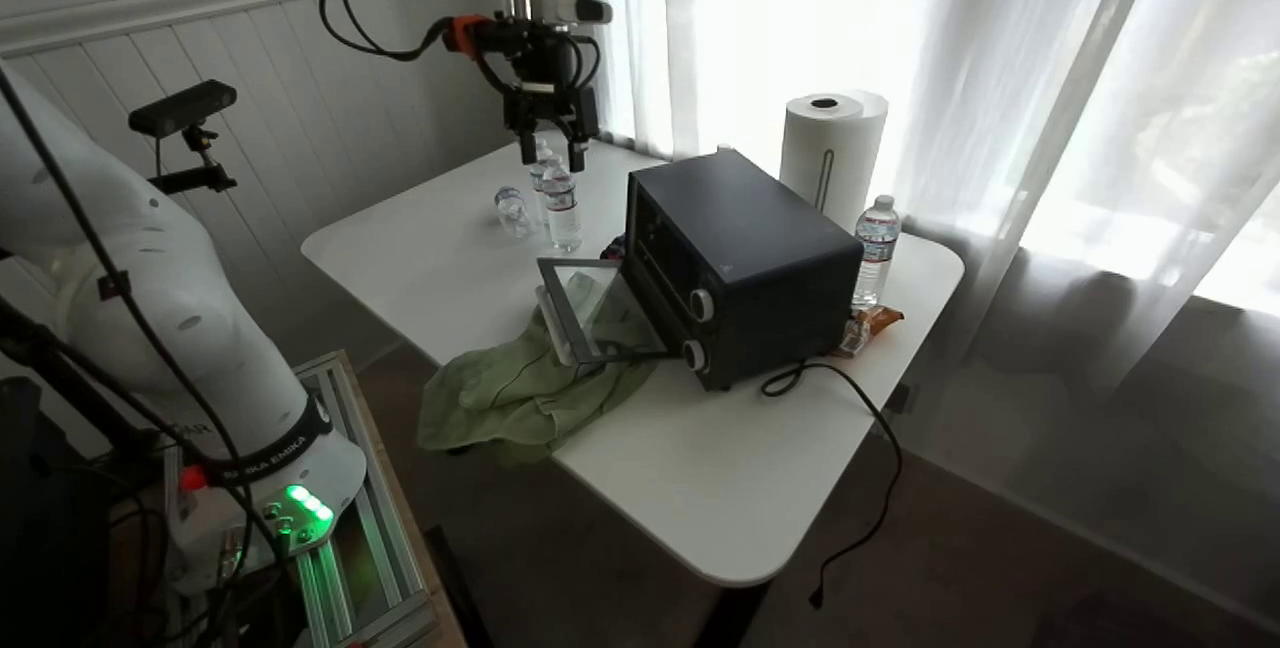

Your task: Move one bottle of water to the right side of the mini oven

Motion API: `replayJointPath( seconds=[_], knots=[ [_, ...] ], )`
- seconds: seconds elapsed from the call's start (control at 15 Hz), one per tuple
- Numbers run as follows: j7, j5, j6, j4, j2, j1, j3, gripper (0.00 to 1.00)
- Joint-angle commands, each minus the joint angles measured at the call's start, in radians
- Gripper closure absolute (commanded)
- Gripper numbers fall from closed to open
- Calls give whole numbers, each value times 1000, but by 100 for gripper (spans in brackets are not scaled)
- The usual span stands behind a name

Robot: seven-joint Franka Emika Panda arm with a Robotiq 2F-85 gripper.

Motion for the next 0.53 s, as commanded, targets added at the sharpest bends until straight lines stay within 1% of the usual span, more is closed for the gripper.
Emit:
replayJointPath(
  seconds=[0.0,0.07,0.13,0.27,0.47],
  knots=[
    [51,8,-15,59,34,46,58,0],
    [61,-9,-12,77,48,59,77,0],
    [38,-1,-2,33,16,44,55,0],
    [52,-1,-2,53,30,60,77,0],
    [54,-2,-3,61,41,61,77,0]
  ],
)
